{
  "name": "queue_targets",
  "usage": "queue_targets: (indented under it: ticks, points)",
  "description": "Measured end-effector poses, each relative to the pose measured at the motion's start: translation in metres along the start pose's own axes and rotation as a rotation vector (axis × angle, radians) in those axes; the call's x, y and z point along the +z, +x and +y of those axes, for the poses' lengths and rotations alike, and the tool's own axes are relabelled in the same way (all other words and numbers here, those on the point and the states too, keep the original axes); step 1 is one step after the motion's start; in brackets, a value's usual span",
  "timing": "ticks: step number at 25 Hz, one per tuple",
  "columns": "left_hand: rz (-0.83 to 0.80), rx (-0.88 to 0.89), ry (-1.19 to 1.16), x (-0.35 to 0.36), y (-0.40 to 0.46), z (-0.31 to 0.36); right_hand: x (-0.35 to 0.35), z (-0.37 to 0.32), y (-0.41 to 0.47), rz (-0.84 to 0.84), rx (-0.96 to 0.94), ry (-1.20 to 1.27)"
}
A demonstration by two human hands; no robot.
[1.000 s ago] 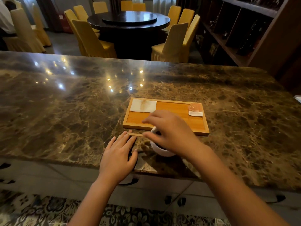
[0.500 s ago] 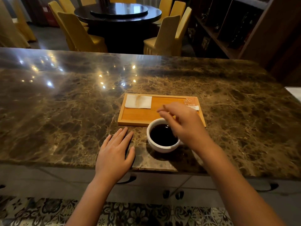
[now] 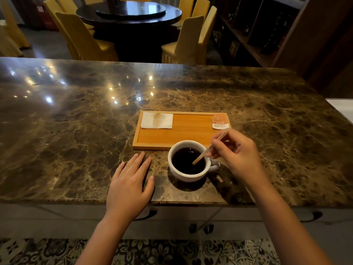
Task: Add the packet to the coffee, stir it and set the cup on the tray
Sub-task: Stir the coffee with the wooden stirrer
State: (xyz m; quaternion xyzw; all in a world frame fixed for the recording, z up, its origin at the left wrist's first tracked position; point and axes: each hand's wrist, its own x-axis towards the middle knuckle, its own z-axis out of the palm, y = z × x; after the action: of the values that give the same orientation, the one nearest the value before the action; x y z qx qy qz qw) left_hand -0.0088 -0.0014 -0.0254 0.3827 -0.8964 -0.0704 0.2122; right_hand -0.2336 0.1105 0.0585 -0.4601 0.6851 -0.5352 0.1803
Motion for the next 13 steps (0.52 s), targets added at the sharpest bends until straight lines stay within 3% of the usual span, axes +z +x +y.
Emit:
queue_targets:
  ticks: [7,10,13]
  points:
    - [-0.002,0.004,-0.003,-0.002,0.001,0.0,-0.007,-0.001,-0.009,0.023,-0.079,-0.035]
    - [-0.002,0.003,-0.006,-0.002,0.0,0.001,-0.016,-0.005,-0.013,-0.028,-0.142,-0.127]
    - [-0.006,0.0,-0.008,-0.002,0.0,0.001,-0.017,-0.008,-0.02,-0.121,-0.103,-0.038]
